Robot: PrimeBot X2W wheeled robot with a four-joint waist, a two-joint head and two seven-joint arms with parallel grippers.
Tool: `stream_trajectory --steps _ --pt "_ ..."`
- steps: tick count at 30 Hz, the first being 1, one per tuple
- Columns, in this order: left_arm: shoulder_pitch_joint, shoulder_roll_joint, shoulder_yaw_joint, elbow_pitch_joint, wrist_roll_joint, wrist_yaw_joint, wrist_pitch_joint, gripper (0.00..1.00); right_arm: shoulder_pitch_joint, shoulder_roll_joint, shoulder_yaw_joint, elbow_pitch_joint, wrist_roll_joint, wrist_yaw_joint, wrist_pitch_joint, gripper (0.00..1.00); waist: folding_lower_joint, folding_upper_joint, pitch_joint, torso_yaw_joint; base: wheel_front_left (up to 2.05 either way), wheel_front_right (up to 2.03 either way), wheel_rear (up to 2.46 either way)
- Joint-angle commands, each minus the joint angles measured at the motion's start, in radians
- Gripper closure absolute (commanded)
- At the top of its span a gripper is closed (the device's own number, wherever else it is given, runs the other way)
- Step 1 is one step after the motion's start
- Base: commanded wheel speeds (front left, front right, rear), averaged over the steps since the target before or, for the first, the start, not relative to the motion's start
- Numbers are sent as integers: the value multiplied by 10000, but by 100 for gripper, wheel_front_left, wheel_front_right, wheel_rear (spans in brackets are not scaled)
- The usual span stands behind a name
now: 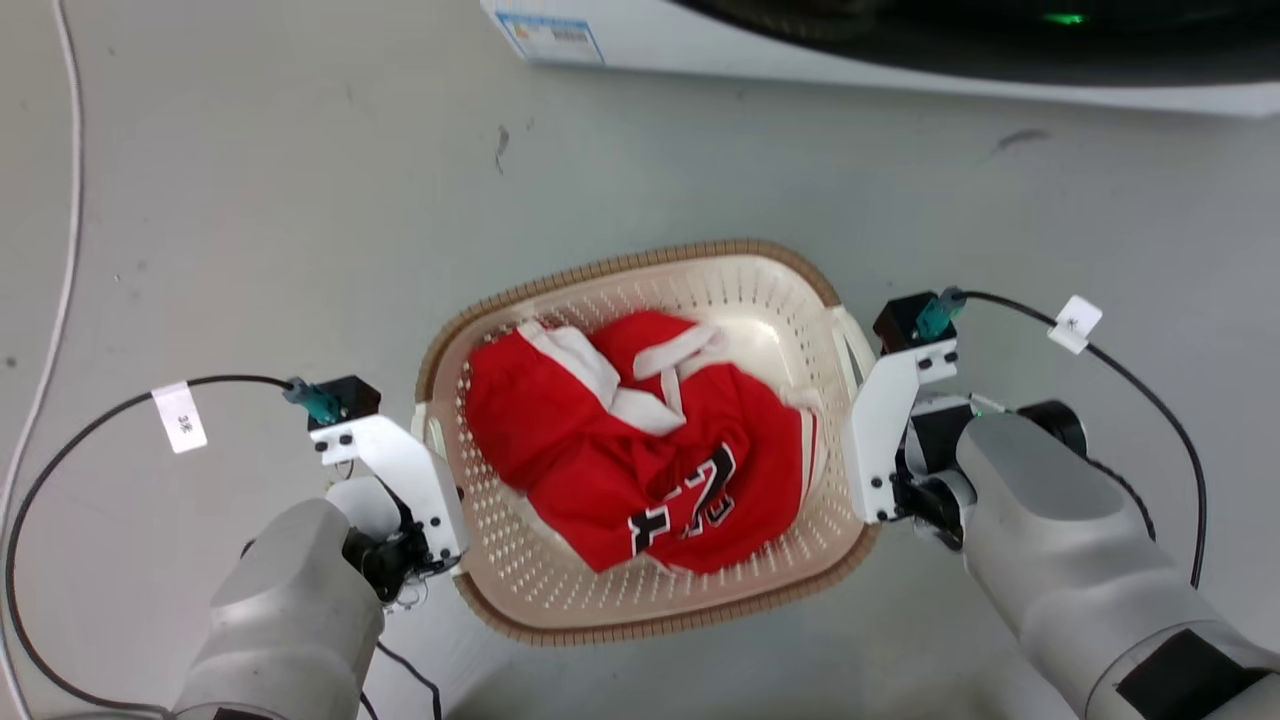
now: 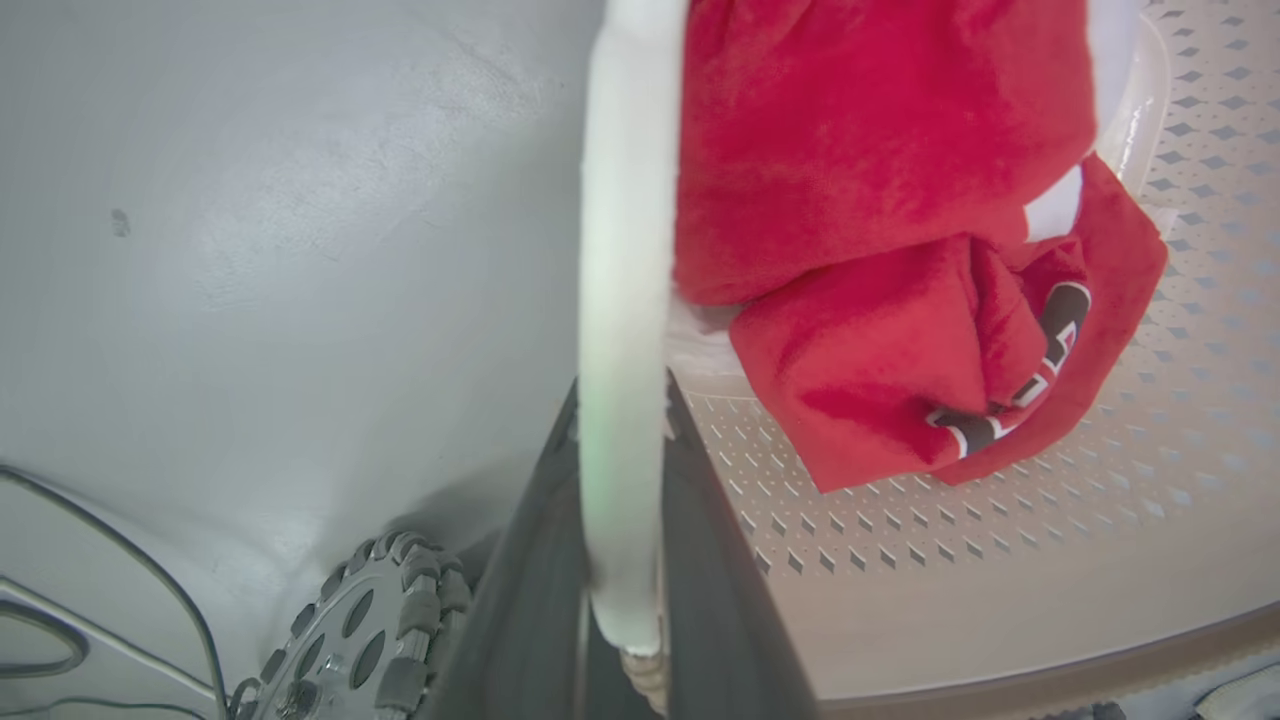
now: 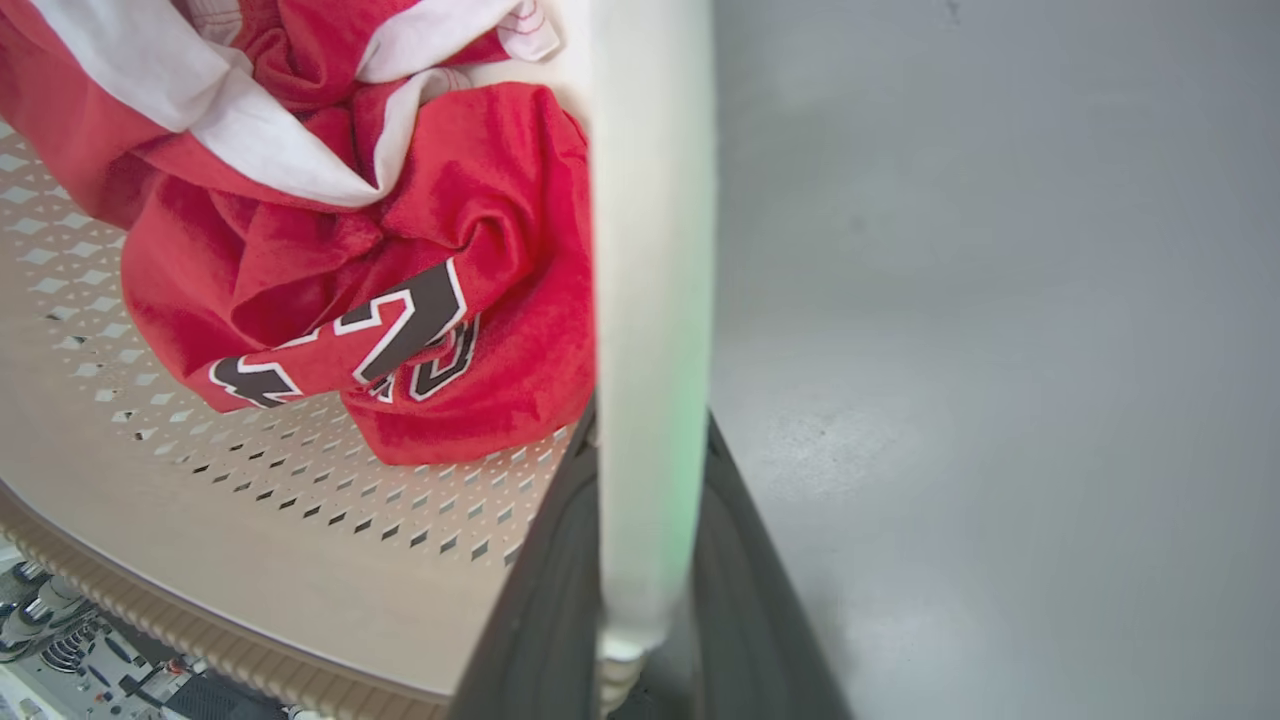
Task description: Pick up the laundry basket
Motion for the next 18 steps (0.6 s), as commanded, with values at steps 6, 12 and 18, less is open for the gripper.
stream_trajectory --steps 6,12,18 --pt "320 -139 -211 95 -161 12 799 100 616 129 484 -230 832 54 1173 100 0 0 -1920 -95 0 0 0" --pt "438 -89 -362 144 -130 12 1263 100 887 140 815 -369 1352 80 1920 100 0 0 -2929 -216 0 0 0" --pt "562 -17 -534 173 -71 125 1711 100 1073 142 1014 -419 1888 82 2564 100 0 0 -3791 -380 0 0 0"
